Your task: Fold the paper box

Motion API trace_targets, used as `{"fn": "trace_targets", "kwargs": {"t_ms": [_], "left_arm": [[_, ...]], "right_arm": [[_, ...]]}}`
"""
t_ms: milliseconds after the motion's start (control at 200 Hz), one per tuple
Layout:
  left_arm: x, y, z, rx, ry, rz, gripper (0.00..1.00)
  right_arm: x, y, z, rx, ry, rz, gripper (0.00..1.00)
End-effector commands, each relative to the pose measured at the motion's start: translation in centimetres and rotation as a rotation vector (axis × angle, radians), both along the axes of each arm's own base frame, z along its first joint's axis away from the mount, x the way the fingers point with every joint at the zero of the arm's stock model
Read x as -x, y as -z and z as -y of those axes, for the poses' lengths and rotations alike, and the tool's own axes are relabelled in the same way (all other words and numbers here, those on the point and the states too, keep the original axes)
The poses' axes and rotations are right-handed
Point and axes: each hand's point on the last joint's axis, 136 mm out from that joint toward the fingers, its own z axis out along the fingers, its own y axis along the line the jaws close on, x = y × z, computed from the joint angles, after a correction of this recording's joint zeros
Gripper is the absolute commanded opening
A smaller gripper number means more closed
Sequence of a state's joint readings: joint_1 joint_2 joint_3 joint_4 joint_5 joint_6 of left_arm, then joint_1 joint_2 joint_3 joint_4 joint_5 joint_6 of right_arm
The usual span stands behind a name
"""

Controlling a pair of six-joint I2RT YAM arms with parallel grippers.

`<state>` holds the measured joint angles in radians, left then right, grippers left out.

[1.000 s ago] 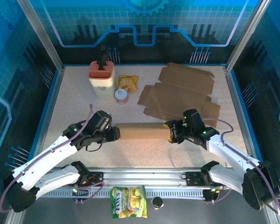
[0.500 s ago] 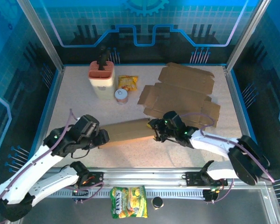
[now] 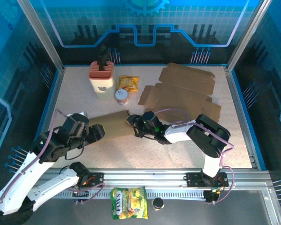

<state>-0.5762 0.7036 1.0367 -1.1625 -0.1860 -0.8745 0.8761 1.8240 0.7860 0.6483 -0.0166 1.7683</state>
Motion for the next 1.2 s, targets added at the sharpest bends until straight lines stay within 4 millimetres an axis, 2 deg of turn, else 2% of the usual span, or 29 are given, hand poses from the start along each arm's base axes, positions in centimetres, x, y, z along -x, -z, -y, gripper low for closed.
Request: {"fn": "trace_targets", "kwargs": {"t_ms": [0, 70, 130, 255, 355, 465, 565, 705, 815, 940, 1111, 1196], "left_arm": [[-0.3, 1.6, -0.2, 0.048, -0.015, -0.057, 0.64], [-0.7, 1.9, -0.8, 0.076, -0.043, -0.076, 0.64], [-1.3, 1.4, -1.2, 0.087, -0.054, -0.071, 0.64], [-2.9, -0.8, -1.3, 0.061, -0.03, -0.027, 0.63], [-4.3, -3.1, -1.3, 0.017, 0.011, 0.013, 0.63], [-5.7, -5.3, -0.6, -0.003, 0.074, 0.044, 0.62], [-6.9, -6.4, 1.1, 0.017, 0.183, 0.043, 0.6], [-7.7, -7.0, 3.1, 0.012, 0.346, 0.041, 0.57], [-7.7, -7.8, 4.2, -0.067, 0.49, 0.078, 0.57], [-6.8, -7.5, 5.9, -0.163, 0.672, 0.1, 0.58], [-5.3, -4.7, 7.7, -0.292, 0.902, 0.128, 0.62], [-5.7, -3.9, 7.7, -0.338, 0.936, 0.156, 0.65]], "right_arm": [[-0.6, 1.0, 1.6, 0.042, 0.049, 0.011, 0.56], [-0.6, 1.0, 2.3, 0.06, 0.029, -0.022, 0.5], [-0.6, 0.0, 2.4, 0.037, 0.023, -0.029, 0.49], [0.6, -2.1, 2.8, 0.009, 0.029, -0.142, 0.48], [2.7, -3.6, 4.6, 0.027, 0.076, -0.297, 0.46], [5.7, -5.0, 8.7, 0.094, 0.181, -0.482, 0.45], [8.0, -5.7, 12.9, 0.112, 0.266, -0.624, 0.44], [10.3, -5.9, 18.4, 0.104, 0.329, -0.768, 0.44], [11.4, -5.8, 21.7, 0.076, 0.372, -0.831, 0.44], [11.4, -6.0, 23.5, 0.025, 0.399, -0.87, 0.44], [10.8, -6.1, 24.4, 0.002, 0.397, -0.892, 0.44], [10.5, -6.1, 24.6, -0.003, 0.382, -0.893, 0.44]]}}
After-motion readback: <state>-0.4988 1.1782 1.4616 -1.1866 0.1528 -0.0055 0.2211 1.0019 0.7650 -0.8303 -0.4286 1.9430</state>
